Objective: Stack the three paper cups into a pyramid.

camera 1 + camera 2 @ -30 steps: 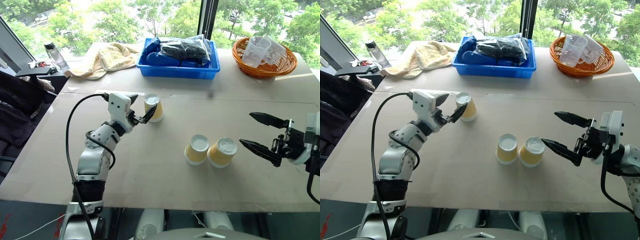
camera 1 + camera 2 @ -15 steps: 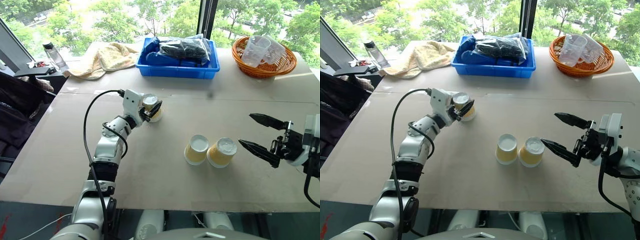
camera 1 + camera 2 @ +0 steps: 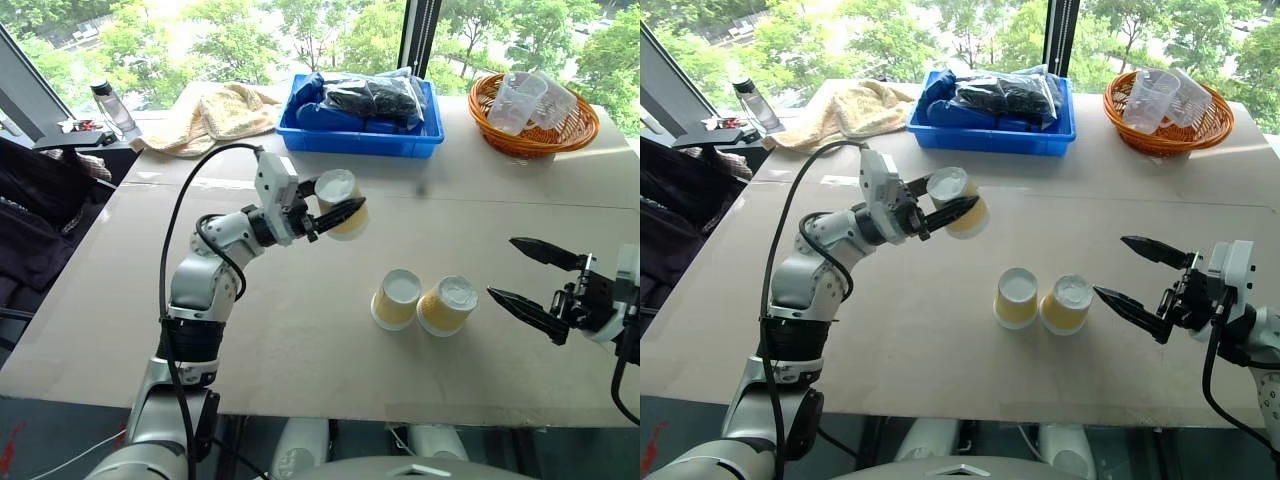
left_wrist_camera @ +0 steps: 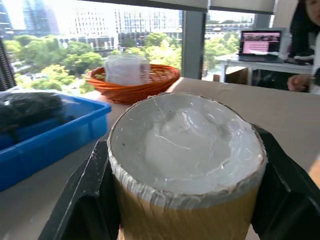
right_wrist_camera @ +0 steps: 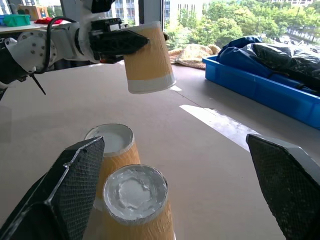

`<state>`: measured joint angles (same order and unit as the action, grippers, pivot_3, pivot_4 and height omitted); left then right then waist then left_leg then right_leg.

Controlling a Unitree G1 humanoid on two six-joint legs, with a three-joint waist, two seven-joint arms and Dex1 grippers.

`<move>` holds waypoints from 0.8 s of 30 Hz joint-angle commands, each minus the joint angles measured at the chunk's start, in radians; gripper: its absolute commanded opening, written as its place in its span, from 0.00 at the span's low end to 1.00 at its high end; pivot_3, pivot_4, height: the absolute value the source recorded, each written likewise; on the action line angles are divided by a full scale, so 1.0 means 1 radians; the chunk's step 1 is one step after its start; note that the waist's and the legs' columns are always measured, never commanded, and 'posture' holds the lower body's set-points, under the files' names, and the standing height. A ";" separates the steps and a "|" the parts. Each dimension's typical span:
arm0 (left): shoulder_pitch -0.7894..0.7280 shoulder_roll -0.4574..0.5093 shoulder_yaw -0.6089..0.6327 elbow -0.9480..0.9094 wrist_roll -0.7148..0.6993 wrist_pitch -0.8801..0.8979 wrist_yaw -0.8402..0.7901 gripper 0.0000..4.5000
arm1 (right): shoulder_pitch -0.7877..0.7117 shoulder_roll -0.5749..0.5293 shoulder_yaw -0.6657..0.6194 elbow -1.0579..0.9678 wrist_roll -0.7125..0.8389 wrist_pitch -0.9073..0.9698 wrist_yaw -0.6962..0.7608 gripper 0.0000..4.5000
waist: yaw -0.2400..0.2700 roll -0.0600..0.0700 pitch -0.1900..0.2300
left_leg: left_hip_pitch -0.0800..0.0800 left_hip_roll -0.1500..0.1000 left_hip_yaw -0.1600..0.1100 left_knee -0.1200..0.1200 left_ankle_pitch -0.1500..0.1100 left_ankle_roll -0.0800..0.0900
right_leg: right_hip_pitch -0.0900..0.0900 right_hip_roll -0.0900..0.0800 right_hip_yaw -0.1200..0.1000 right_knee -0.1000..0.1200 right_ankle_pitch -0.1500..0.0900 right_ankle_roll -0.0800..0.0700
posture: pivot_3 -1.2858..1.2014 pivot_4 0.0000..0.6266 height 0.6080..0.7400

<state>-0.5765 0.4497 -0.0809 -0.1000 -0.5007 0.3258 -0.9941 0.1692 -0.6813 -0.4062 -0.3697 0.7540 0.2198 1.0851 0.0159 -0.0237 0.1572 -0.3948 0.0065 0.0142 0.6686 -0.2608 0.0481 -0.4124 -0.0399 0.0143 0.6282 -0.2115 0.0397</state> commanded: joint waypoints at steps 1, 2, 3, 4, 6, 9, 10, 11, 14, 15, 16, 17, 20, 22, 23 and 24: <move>-0.060 -0.007 -0.101 -0.096 -0.012 0.060 -0.071 0.55 | 0.010 -0.006 -0.024 -0.008 0.006 -0.028 0.030 1.00 | -0.002 0.000 0.000 | 0.000 0.000 0.000 0.000 0.000 0.000 | 0.000 0.000 0.001 0.000 0.000 0.000 | 0.52 0.24 0.95; -0.077 -0.019 -0.125 -0.099 -0.007 0.066 -0.079 0.55 | 0.012 -0.002 -0.023 -0.016 0.014 -0.023 0.028 1.00 | -0.002 0.000 0.000 | 0.001 0.000 0.001 0.000 0.000 0.000 | 0.000 0.001 0.002 0.000 0.000 0.000 | 0.52 0.24 0.95; -0.095 -0.041 -0.149 -0.098 -0.002 0.068 -0.082 0.55 | 0.017 0.002 -0.022 -0.027 0.020 -0.020 0.026 1.00 | -0.002 0.000 0.000 | 0.001 0.000 0.002 0.000 0.000 0.000 | 0.000 0.001 0.002 0.000 0.000 0.001 | 0.52 0.24 0.95; -0.108 -0.060 -0.169 -0.096 0.002 0.065 -0.087 0.55 | 0.022 0.004 -0.022 -0.036 0.023 -0.018 0.025 1.00 | -0.002 0.000 0.000 | 0.001 0.000 0.002 0.000 0.000 0.000 | 0.000 0.002 0.002 0.000 0.000 0.001 | 0.52 0.24 0.95; -0.123 -0.088 -0.197 -0.088 0.001 0.066 -0.104 0.55 | 0.028 0.007 -0.018 -0.046 0.019 -0.019 0.019 1.00 | -0.004 0.001 0.000 | 0.001 0.000 0.001 0.000 0.000 0.000 | 0.000 0.004 0.003 0.000 0.000 0.001 | 0.52 0.24 0.95; -0.150 -0.123 -0.236 -0.048 0.025 0.051 -0.125 0.55 | 0.041 0.015 -0.013 -0.057 -0.002 -0.036 0.011 1.00 | -0.002 0.001 0.000 | 0.001 0.001 0.000 0.000 0.000 0.000 | 0.000 0.005 0.003 0.000 0.000 0.001 | 0.52 0.24 0.95; -0.155 -0.127 -0.244 -0.035 0.036 0.045 -0.131 0.55 | 0.044 0.018 -0.014 -0.063 -0.001 -0.036 0.006 1.00 | -0.002 0.001 0.000 | 0.001 0.001 0.000 0.000 0.000 0.000 | 0.000 0.005 0.002 0.000 0.000 0.001 | 0.52 0.24 0.95; -0.158 -0.127 -0.249 -0.029 0.035 0.050 -0.142 0.55 | 0.048 0.021 -0.017 -0.070 0.002 -0.035 0.001 1.00 | -0.003 0.001 0.000 | 0.001 0.001 0.000 0.000 0.000 0.000 | 0.000 0.005 0.002 0.000 0.000 0.001 | 0.52 0.24 0.95; -0.154 -0.133 -0.255 -0.027 0.027 0.062 -0.165 0.55 | 0.059 0.028 -0.022 -0.087 0.001 -0.036 -0.015 1.00 | -0.004 0.001 0.000 | 0.002 0.001 0.000 0.000 0.000 0.000 | 0.000 0.006 0.004 0.000 0.000 0.001 | 0.52 0.24 0.95; -0.150 -0.135 -0.256 -0.028 0.023 0.067 -0.171 0.55 | 0.062 0.029 -0.023 -0.091 -0.004 -0.038 -0.022 1.00 | -0.004 0.001 0.000 | 0.002 0.001 0.000 0.000 0.000 0.000 | 0.000 0.006 0.003 0.000 0.000 0.001 | 0.52 0.24 0.95; -0.145 -0.136 -0.261 -0.027 0.029 0.059 -0.176 0.55 | 0.063 0.031 -0.026 -0.093 -0.004 -0.040 -0.028 1.00 | -0.003 0.002 0.000 | 0.001 0.001 0.000 0.000 0.000 0.000 | 0.000 0.006 0.003 0.000 0.000 0.001 | 0.52 0.24 0.95; -0.142 -0.136 -0.268 -0.022 0.036 0.054 -0.183 0.55 | 0.063 0.031 -0.027 -0.095 -0.004 -0.041 -0.034 1.00 | -0.003 0.002 0.000 | 0.001 0.001 0.000 0.000 0.000 0.000 | 0.000 0.005 0.004 0.000 0.000 0.001 | 0.52 0.24 0.95; -0.142 -0.147 -0.272 -0.005 0.036 0.054 -0.192 0.55 | 0.062 0.030 -0.025 -0.106 0.000 -0.040 -0.049 1.00 | -0.002 0.002 0.000 | 0.001 0.000 0.001 0.000 0.000 0.000 | 0.000 0.005 0.004 0.000 0.000 0.001 | 0.52 0.24 0.95; -0.145 -0.161 -0.265 0.007 0.029 0.060 -0.192 0.55 | 0.063 0.029 -0.024 -0.114 0.003 -0.037 -0.057 1.00 | -0.002 0.001 0.000 | 0.001 0.000 0.001 0.000 0.000 0.000 | 0.000 0.005 0.004 0.000 0.000 0.001 | 0.52 0.24 0.95; -0.145 -0.163 -0.269 0.012 0.036 0.052 -0.196 0.77 | 0.060 0.029 -0.024 -0.112 0.001 -0.041 -0.059 1.00 | -0.002 0.001 0.000 | 0.001 0.000 0.001 0.000 0.000 0.000 | 0.000 0.005 0.004 0.000 0.000 0.001 | 0.52 0.24 0.95; -0.143 -0.165 -0.269 0.015 0.046 0.040 -0.194 0.84 | 0.059 0.030 -0.025 -0.111 0.002 -0.041 -0.061 1.00 | -0.002 0.001 0.000 | 0.001 0.000 0.000 0.000 0.000 0.000 | 0.000 0.005 0.004 0.000 0.000 0.001 | 0.52 0.24 0.95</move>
<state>-0.7103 0.2934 -0.3625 -0.0728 -0.4548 0.3893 -1.1839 0.2312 -0.6518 -0.4049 -0.4540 0.7462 0.1924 1.0324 0.0138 -0.0222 0.1568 -0.3934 0.0070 0.0147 0.6690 -0.2608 0.0482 -0.4121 -0.0348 0.0179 0.6284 -0.2112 0.0407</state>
